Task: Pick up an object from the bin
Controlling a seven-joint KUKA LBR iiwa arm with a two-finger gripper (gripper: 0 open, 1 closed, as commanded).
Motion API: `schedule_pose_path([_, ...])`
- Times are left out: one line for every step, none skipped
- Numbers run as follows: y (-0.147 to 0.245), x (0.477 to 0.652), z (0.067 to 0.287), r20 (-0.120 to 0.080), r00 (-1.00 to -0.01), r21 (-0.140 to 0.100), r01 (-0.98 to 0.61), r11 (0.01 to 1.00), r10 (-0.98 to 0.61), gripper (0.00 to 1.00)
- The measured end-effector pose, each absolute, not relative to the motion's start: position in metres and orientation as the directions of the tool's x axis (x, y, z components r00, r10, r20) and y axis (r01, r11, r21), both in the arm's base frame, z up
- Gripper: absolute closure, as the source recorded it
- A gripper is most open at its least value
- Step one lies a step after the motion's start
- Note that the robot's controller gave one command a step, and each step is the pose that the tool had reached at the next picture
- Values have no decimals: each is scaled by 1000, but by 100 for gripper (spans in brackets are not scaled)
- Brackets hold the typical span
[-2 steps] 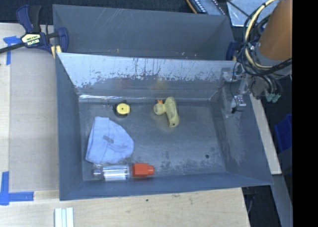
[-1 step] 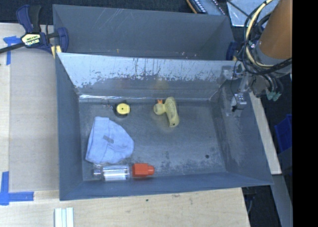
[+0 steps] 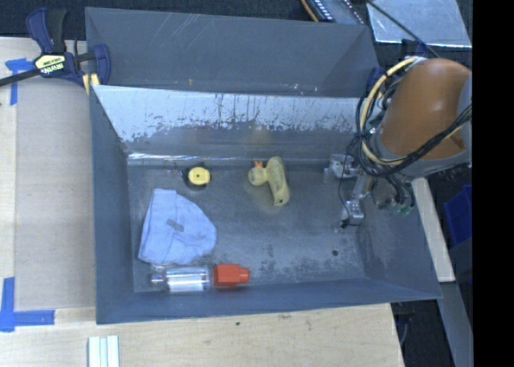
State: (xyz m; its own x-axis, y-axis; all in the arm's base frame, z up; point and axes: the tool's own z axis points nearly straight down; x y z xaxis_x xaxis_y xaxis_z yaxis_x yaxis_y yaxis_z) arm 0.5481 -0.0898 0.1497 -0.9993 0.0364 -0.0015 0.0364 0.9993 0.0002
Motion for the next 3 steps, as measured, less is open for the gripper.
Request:
schedule_pose_path([-27, 600, 164, -16, -996, 0, -93, 996, -93, 0])
schedule_pose_path([-49, 621, 81, -8, -995, -1, -94, 996, -94, 0])
schedule_pose_path([1, 601, 71, -22, -992, 0, -123, 992, -123, 100])
